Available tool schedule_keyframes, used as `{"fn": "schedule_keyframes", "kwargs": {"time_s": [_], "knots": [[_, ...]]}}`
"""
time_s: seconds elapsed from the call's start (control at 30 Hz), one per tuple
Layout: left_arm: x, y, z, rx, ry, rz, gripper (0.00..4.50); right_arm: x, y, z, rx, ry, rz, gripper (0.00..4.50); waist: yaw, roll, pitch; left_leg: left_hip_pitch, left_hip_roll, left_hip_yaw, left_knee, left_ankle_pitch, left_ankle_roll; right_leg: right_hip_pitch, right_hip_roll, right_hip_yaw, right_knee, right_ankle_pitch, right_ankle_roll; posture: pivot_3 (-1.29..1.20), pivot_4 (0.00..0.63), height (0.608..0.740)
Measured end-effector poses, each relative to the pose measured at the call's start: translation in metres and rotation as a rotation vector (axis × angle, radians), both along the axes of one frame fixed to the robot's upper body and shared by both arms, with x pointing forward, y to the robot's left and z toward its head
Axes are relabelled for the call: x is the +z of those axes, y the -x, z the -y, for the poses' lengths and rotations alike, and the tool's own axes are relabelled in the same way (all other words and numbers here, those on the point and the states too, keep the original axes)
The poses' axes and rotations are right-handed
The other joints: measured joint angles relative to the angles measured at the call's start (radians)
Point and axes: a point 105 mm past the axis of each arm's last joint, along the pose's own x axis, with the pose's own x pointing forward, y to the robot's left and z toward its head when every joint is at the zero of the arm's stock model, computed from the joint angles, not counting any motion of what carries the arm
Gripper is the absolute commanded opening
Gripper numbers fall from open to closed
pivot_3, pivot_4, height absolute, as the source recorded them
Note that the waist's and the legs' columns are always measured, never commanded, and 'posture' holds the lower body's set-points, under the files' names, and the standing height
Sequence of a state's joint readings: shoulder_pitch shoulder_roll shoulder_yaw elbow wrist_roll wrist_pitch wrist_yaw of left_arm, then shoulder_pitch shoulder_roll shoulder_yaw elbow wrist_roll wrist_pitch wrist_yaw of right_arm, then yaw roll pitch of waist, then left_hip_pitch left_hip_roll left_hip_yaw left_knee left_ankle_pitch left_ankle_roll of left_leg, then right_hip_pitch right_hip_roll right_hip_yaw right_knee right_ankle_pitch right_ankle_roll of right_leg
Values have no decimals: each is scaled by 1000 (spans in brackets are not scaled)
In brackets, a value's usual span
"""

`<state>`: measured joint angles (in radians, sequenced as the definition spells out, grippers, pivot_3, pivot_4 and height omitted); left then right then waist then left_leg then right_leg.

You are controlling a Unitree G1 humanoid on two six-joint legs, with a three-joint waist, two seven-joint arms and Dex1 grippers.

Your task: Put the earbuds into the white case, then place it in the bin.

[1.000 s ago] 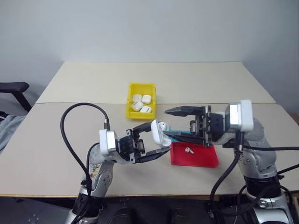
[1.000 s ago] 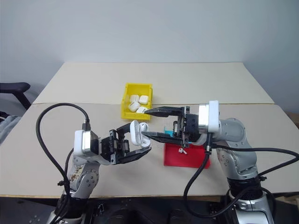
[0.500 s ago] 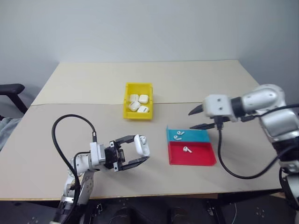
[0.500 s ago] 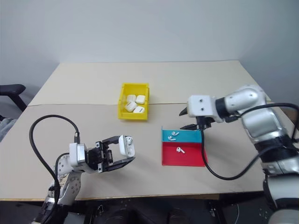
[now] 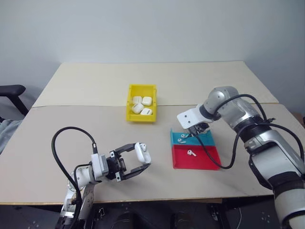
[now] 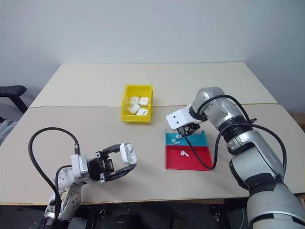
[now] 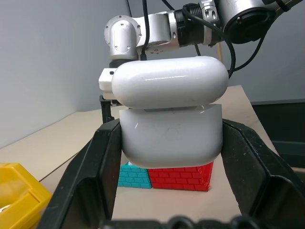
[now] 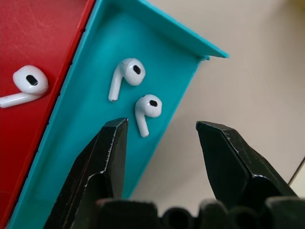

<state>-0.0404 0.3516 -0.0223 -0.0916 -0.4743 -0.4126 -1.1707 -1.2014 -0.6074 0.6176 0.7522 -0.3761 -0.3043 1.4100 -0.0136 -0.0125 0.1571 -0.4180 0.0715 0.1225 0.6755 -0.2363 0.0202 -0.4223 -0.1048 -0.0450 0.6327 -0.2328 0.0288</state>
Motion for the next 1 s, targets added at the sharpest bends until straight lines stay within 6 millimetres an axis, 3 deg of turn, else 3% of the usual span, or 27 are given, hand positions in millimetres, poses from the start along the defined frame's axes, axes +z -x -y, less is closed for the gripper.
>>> {"fn": "schedule_keyframes", "kwargs": {"time_s": [0.27,0.6,0.7,1.0], "knots": [[1,1,0,10,5,11,2815,-17,-4,-6,44,25,-10,2769,-1,0,0,0,0,0,0,0,0,0,0,0,0,0,0,0,150,740],[0,2,2,25,1,13,2815,-19,-7,-6,83,48,14,2769,-2,0,0,0,0,0,0,0,0,0,0,0,0,0,0,0,150,740],[-1,2,2,30,2,9,2815,-21,-5,-6,103,56,4,2215,-2,0,0,0,0,0,0,0,0,0,0,0,0,0,0,0,150,740],[-1,1,1,40,6,7,2815,-22,-4,-9,124,52,2,2215,-2,1,0,1,0,0,0,0,-1,0,0,0,1,0,0,0,150,740]]}}
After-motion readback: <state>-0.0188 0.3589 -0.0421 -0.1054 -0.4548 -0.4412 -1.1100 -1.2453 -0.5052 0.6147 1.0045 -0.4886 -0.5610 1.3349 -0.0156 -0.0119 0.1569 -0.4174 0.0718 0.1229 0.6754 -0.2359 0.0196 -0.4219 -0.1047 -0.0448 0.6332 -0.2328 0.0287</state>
